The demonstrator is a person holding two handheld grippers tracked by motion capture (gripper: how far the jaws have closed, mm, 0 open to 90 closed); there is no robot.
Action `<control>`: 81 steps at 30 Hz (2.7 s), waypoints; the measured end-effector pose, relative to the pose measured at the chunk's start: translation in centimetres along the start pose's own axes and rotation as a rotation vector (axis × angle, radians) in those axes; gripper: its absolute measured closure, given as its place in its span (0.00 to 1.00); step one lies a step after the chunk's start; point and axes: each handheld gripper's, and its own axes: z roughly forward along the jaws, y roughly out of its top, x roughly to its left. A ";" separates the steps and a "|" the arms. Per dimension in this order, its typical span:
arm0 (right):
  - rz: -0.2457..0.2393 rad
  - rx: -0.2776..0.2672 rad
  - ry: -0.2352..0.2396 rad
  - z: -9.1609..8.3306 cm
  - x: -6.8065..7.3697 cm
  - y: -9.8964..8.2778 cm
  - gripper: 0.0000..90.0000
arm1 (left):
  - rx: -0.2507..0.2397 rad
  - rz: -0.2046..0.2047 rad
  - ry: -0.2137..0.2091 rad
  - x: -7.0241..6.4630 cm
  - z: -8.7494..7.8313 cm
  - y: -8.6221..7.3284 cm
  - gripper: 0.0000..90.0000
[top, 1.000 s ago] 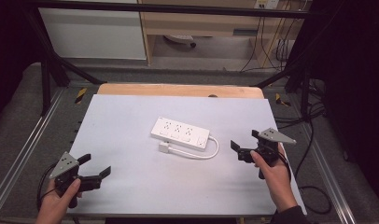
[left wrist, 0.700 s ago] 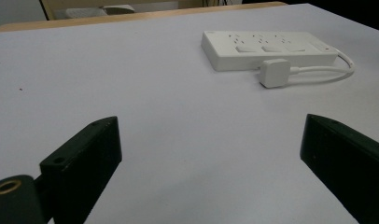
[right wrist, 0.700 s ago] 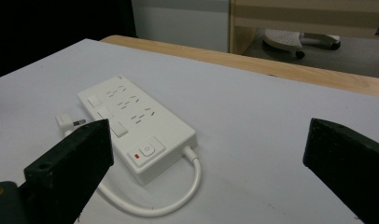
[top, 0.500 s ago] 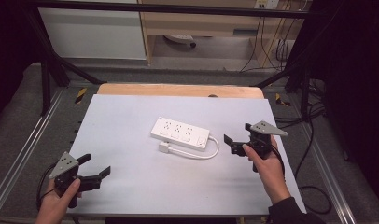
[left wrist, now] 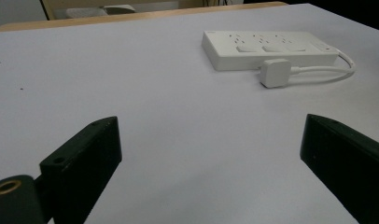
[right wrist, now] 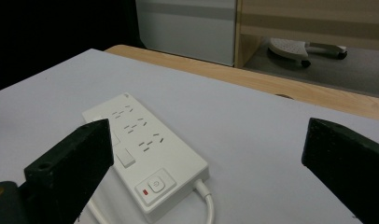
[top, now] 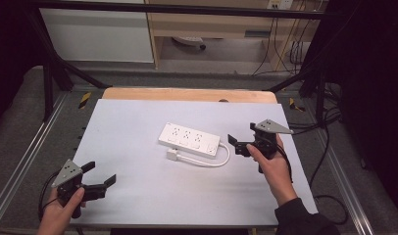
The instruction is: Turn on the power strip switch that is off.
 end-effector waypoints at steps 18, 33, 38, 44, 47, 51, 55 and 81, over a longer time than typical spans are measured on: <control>-0.002 0.001 0.003 1.6 0.8 0.6 0.04 | 0.002 0.004 -0.001 0.0 0.0 0.0 0.06; -0.014 0.013 0.018 3.0 1.8 1.1 0.05 | 0.004 0.011 -0.001 0.0 0.0 0.0 0.06; -0.018 0.022 0.020 3.6 2.4 1.1 0.05 | 0.005 0.011 -0.004 -0.1 0.0 0.0 0.06; -0.020 0.020 0.026 4.4 2.8 1.1 0.06 | 0.005 0.012 -0.004 -0.1 0.0 0.0 0.06; -0.020 0.025 0.029 4.8 3.0 1.2 0.06 | 0.007 0.014 -0.006 0.0 0.0 0.0 0.06; -0.018 0.027 0.031 5.2 3.1 1.2 0.06 | 0.007 0.015 -0.005 -0.1 0.0 0.0 0.06; -0.015 0.035 0.035 5.8 3.4 1.2 0.06 | 0.007 0.015 -0.005 -0.1 0.0 0.0 0.06; -0.028 0.122 0.056 8.5 4.5 0.3 0.07 | 0.011 0.023 -0.009 -0.1 0.1 0.0 0.06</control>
